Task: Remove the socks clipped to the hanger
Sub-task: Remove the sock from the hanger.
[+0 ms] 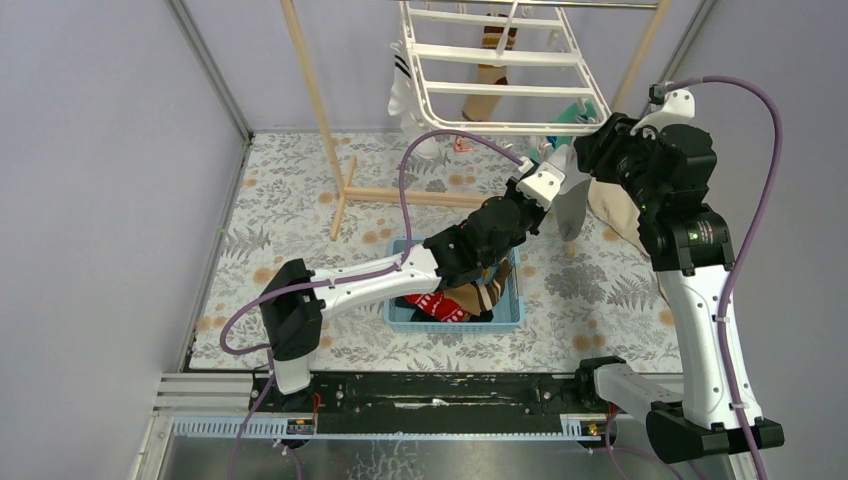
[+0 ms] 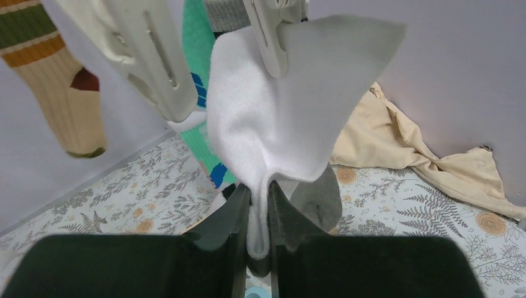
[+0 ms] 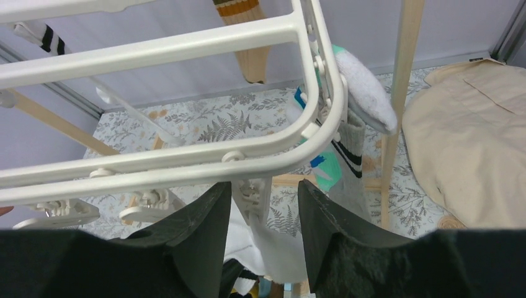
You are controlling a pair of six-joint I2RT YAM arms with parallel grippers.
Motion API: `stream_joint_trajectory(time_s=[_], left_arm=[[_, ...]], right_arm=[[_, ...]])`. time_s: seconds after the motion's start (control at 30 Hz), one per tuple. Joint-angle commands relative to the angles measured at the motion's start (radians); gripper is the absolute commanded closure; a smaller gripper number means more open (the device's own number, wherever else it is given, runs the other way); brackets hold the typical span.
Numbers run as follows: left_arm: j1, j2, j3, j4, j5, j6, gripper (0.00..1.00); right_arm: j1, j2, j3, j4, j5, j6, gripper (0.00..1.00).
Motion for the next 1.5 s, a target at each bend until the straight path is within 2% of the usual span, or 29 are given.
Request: stream_joint_trajectory(time_s=[0.0,0.27,0.53,0.77,1.47], left_arm=[[-0.008,-0.011,0.005,0.057,-0.026,0.020,1.00],[-0.013,0.008,0.048,0.028,-0.030,0.028,1.00],[-0.018,0.003,0.051,0.020,-0.043,0.032,1.00],[-0.024,-0.024,0.016,0.033,-0.051,0.036,1.00],[-0.025,-0.063,-0.036,0.052,-0.063,0.040,1.00]], right_arm=[[0.024,0.000,0.019,0.095,0.053,0.013,0.49],[0.088,0.001,0.015,0.099,0.116,-0.002,0.47],[0.201,0.030,0.028,0.091,0.277,-0.036,0.48],[0.220,0.049,0.035,0.094,0.375,-0.056,0.48],[0.221,0.074,0.018,0.157,0.383,-0.037,0.52]])
